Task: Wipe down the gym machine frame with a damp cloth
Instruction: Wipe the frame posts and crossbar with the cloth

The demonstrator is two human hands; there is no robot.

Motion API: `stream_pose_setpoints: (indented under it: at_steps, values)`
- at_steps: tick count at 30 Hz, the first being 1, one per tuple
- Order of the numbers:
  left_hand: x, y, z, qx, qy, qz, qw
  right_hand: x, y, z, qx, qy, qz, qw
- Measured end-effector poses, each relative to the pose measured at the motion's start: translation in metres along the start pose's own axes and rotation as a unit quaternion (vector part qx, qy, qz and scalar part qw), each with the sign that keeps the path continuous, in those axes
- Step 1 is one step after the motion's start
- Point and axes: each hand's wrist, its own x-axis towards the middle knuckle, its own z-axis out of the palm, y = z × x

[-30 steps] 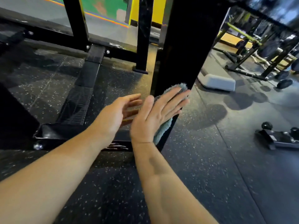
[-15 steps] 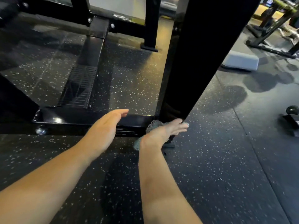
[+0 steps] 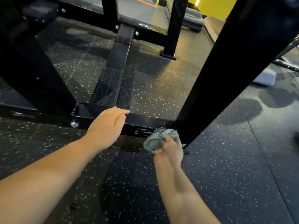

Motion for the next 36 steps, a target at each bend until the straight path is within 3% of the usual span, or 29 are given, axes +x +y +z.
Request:
stream_pose_setpoints:
  at_steps: [2, 3, 5, 6, 8, 11, 13, 14, 16, 20, 22, 27, 30, 32, 34, 36]
  values:
    - [0.001, -0.011, -0.004, 0.037, 0.006, 0.004, 0.999, -0.008, -0.003, 0.001, -0.075, 0.041, -0.139, 0.987]
    - [0.000, -0.018, -0.007, 0.046, 0.005, 0.001, 0.999, -0.012, -0.012, 0.006, -0.145, 0.061, -0.244, 0.957]
    - [-0.001, -0.029, -0.013, 0.053, -0.009, -0.010, 0.999, 0.002, -0.019, 0.009, -0.264, 0.070, -0.454, 0.848]
    - [-0.002, -0.033, -0.015, 0.055, -0.016, -0.015, 0.998, 0.017, -0.018, 0.010, -0.341, 0.061, -0.507, 0.789]
    - [-0.003, -0.037, -0.017, 0.064, -0.020, -0.010, 0.998, 0.041, -0.013, 0.011, -0.485, 0.015, -0.485, 0.728]
    - [0.001, -0.045, -0.020, 0.078, -0.019, 0.006, 0.997, 0.044, 0.002, 0.021, -0.661, -0.008, -0.340, 0.669]
    - [0.004, -0.053, -0.021, 0.079, -0.016, 0.004, 0.997, 0.037, 0.006, 0.036, -0.657, 0.004, -0.290, 0.696]
    - [0.005, -0.055, -0.019, 0.079, -0.010, -0.003, 0.997, 0.032, 0.005, 0.046, -0.673, -0.002, -0.265, 0.691]
    - [0.008, -0.056, -0.015, 0.094, 0.019, -0.019, 0.995, 0.020, 0.005, 0.066, -0.695, -0.057, -0.278, 0.660]
    - [0.018, -0.046, -0.004, 0.172, 0.087, -0.040, 0.980, 0.001, 0.012, 0.091, -0.684, -0.197, -0.388, 0.586]
    - [0.022, -0.042, 0.002, 0.202, 0.108, -0.050, 0.972, 0.014, 0.008, 0.079, -0.684, -0.214, -0.404, 0.569]
    - [0.025, -0.053, 0.009, 0.182, 0.157, -0.037, 0.970, 0.042, -0.017, 0.018, -0.746, -0.067, -0.274, 0.603]
    - [0.025, -0.052, 0.006, 0.158, 0.134, -0.025, 0.978, 0.030, -0.017, 0.041, -0.717, -0.032, -0.219, 0.661]
    - [0.024, -0.050, 0.005, 0.127, 0.140, -0.023, 0.982, 0.016, -0.008, 0.080, -0.697, -0.051, -0.235, 0.675]
    - [0.023, -0.051, 0.003, 0.064, 0.162, -0.037, 0.984, 0.004, 0.010, 0.117, -0.695, -0.094, -0.299, 0.646]
    - [0.018, -0.054, -0.001, -0.005, 0.197, -0.036, 0.980, -0.006, 0.024, 0.142, -0.698, -0.141, -0.373, 0.594]
